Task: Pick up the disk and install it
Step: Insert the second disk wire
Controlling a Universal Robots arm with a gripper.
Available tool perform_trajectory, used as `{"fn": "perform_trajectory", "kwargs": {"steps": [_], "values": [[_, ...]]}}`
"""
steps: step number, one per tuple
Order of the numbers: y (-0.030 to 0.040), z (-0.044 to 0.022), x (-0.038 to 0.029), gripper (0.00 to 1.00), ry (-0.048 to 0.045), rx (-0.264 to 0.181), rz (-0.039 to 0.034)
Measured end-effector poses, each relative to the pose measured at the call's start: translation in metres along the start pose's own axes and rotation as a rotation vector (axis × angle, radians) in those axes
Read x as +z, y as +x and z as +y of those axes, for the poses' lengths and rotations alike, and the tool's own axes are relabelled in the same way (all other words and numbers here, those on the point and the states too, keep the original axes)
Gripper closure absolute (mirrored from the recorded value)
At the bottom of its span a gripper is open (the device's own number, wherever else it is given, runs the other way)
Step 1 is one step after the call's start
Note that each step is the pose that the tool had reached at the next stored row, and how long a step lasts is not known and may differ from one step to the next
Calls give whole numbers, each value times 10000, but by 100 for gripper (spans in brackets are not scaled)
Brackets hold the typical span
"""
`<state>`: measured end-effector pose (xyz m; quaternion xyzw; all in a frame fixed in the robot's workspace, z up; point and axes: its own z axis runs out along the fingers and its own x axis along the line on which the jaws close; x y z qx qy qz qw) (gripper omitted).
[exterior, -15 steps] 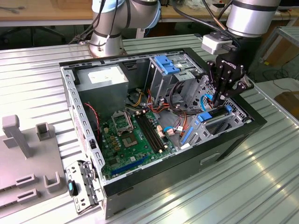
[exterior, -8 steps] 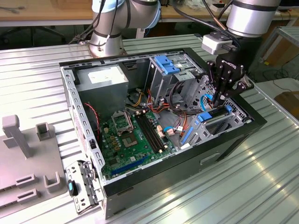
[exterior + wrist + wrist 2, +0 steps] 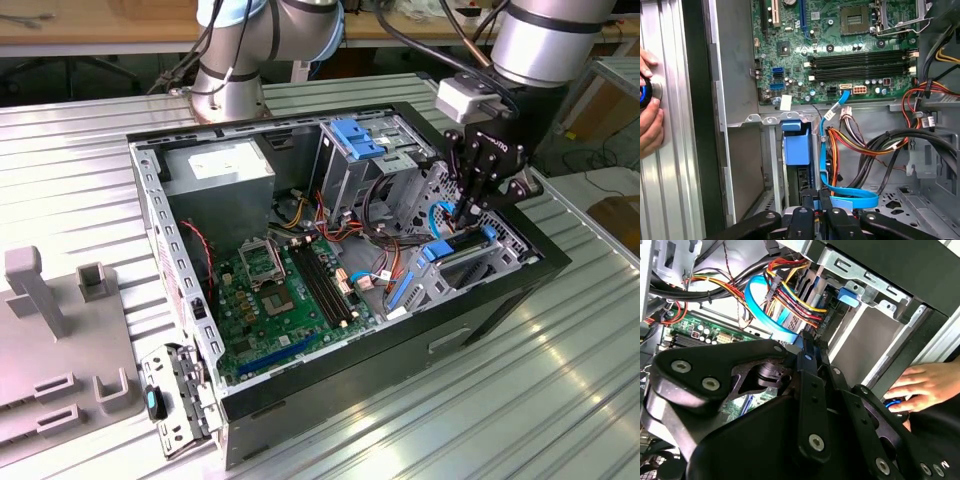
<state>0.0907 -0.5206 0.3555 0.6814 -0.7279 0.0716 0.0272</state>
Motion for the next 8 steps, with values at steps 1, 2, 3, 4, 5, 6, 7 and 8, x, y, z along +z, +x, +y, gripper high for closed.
{"fn": "perform_trajectory", "kwargs": {"steps": [1, 2, 3, 4, 5, 6, 7, 8], "values": [[6, 1, 1, 84, 12, -8, -2], [29, 7, 3, 84, 36, -60, -8], [42, 14, 6, 84, 60, -203, -26], [45, 14, 8, 84, 77, -300, -38], [47, 16, 10, 84, 91, -368, -50], [50, 22, 14, 84, 123, -435, -60], [55, 32, 21, 84, 169, -456, -67], [58, 40, 31, 84, 221, -453, -72]]}}
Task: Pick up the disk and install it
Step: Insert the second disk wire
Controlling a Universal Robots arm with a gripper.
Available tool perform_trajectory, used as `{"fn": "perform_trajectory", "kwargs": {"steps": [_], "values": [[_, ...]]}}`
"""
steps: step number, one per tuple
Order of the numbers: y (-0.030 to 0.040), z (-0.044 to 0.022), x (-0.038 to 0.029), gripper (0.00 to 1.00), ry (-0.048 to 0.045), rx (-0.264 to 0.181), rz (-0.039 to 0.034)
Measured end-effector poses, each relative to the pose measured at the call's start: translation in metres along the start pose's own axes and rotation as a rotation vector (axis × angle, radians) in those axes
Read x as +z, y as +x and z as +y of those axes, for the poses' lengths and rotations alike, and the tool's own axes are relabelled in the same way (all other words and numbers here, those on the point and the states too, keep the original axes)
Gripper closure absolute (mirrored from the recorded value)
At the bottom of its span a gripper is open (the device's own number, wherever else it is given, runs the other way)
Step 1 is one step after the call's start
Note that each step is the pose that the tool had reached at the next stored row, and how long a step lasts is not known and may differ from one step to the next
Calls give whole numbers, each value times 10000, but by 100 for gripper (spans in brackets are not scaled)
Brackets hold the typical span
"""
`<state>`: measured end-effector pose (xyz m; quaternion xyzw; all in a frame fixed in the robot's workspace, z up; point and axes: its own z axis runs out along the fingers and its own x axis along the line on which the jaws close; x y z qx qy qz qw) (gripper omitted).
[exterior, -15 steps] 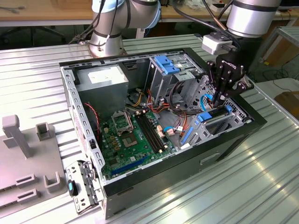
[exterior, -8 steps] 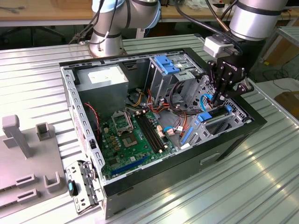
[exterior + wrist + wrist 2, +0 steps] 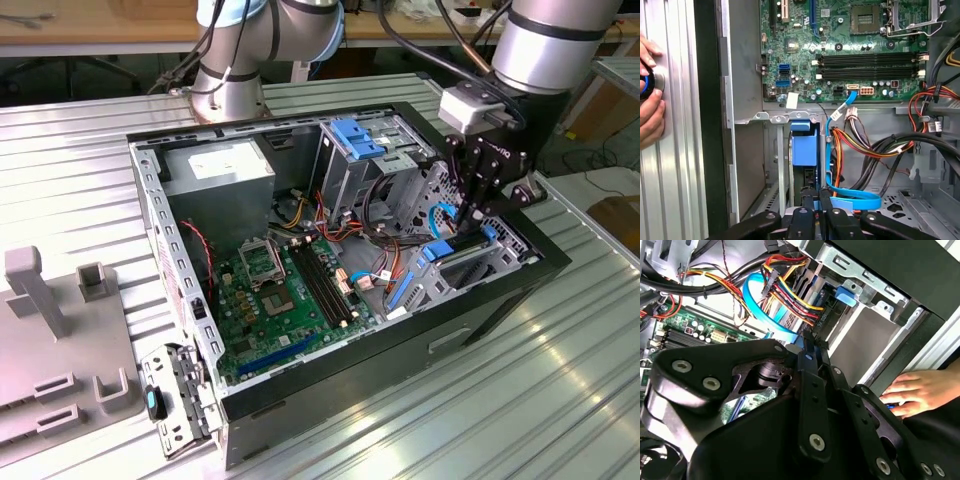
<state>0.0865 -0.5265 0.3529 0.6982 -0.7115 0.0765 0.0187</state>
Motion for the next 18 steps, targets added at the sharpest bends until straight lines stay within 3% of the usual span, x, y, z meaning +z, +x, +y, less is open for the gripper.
{"fn": "perform_trajectory", "kwargs": {"steps": [2, 16, 18], "values": [[2, 2, 7, 84, 44, 4, 4], [22, 5, 44, 84, 45, 8, -23], [21, 6, 51, 84, 43, 14, -96]]}}
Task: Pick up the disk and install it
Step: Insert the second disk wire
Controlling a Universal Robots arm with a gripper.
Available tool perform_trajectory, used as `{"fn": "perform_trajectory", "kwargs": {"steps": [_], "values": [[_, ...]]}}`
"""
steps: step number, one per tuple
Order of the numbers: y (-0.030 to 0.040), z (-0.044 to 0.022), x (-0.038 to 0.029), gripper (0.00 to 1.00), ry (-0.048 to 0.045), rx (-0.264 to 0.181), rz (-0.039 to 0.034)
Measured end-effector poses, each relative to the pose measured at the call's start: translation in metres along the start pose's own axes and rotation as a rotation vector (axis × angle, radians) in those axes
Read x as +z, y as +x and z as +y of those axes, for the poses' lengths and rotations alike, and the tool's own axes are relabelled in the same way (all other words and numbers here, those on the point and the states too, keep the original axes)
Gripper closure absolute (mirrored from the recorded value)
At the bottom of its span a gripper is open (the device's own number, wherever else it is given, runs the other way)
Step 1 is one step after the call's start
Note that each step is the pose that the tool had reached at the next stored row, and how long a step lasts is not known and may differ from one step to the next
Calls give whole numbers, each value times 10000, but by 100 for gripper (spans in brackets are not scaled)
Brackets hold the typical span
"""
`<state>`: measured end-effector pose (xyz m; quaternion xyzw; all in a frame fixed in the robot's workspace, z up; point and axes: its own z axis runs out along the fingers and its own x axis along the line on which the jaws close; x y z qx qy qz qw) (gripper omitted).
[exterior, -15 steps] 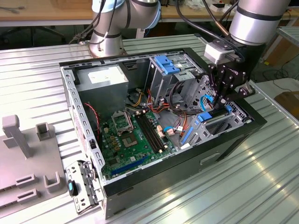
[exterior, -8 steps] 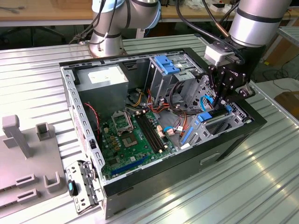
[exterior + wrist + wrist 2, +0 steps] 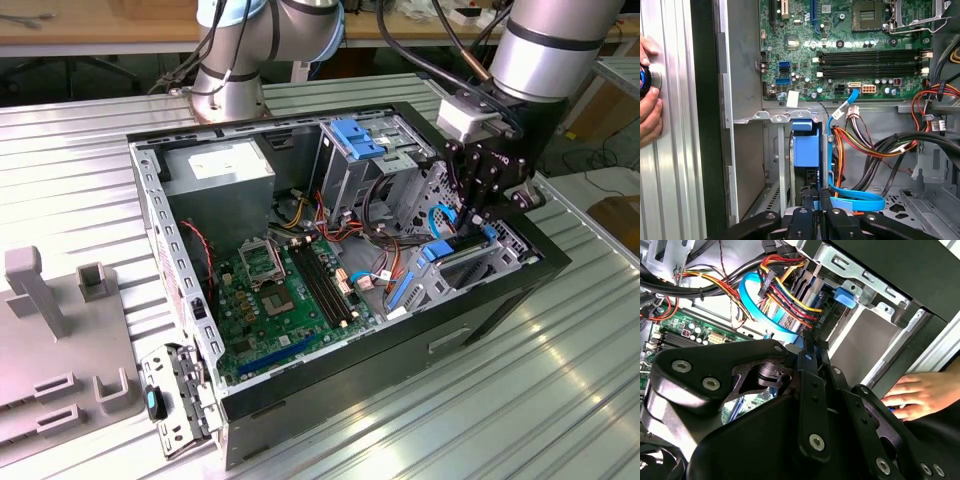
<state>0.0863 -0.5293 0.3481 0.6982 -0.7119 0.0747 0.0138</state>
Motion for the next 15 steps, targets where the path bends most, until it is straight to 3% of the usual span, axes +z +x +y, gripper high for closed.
{"fn": "perform_trajectory", "kwargs": {"steps": [3, 4, 10, 15], "values": [[1, 0, 3, 84, -5, 19, -226], [4, 0, 4, 84, -6, 22, -255], [48, 0, 10, 84, 23, -233, -321], [58, 0, 19, 84, 23, -234, -331]]}}
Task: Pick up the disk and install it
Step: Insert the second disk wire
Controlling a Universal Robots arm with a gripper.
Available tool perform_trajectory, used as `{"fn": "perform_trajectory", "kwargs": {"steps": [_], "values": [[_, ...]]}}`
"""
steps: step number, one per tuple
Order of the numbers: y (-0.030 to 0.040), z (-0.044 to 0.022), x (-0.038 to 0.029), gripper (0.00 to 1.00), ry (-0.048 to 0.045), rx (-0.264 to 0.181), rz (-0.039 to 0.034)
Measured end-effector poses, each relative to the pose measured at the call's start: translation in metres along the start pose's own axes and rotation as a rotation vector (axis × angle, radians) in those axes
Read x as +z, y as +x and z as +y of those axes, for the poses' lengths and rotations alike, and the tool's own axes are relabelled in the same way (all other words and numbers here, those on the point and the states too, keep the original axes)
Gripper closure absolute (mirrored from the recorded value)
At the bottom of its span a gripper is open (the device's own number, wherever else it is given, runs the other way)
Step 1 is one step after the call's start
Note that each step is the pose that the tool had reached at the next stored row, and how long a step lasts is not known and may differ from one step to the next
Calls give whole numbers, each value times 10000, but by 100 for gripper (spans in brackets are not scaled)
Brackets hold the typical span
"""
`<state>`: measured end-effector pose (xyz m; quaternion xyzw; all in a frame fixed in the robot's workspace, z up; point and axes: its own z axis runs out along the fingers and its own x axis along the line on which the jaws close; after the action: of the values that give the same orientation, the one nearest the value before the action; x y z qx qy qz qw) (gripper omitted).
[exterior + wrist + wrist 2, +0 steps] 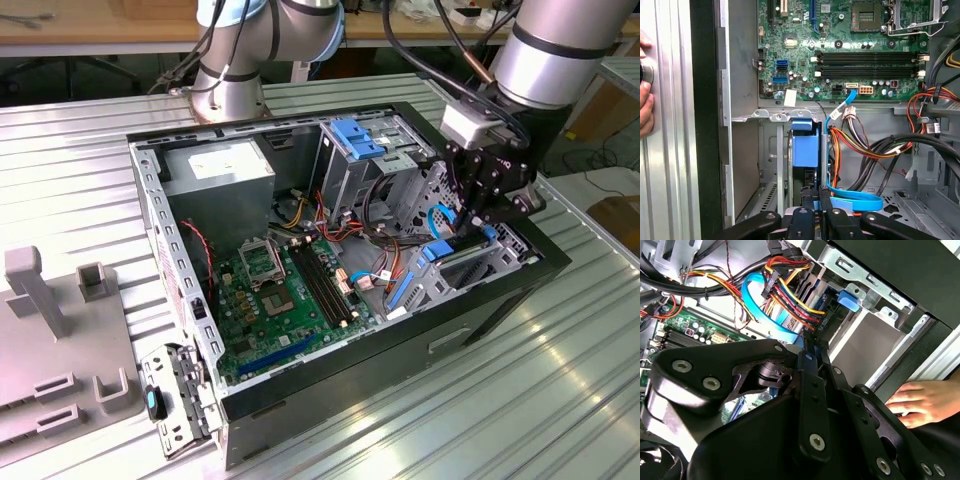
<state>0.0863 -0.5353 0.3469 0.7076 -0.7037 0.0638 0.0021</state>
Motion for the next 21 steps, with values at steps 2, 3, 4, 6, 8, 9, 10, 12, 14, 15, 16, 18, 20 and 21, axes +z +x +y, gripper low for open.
{"fn": "perform_trajectory", "kwargs": {"steps": [2, 3, 4, 6, 8, 9, 10, 12, 14, 15, 16, 18, 20, 21], "values": [[2, 1, 6, 84, 0, 0, -1], [4, 1, 9, 84, 0, 0, -4], [7, 1, 10, 84, -1, 0, -5], [7, 1, 10, 84, 0, 1, -8], [8, 0, 6, 84, 0, 1, -11], [8, 0, 1, 84, 0, 1, -8], [9, 0, -2, 84, 0, 0, -8], [9, 0, -5, 84, 0, 1, -8], [10, 0, -7, 84, 0, 1, -10], [13, 0, -7, 84, 0, 1, -13], [14, 0, -6, 84, 0, 2, -17], [25, 0, -4, 84, 0, 4, -43], [35, 0, -3, 84, 0, 9, -103], [37, 0, -4, 84, 0, 11, -123]]}}
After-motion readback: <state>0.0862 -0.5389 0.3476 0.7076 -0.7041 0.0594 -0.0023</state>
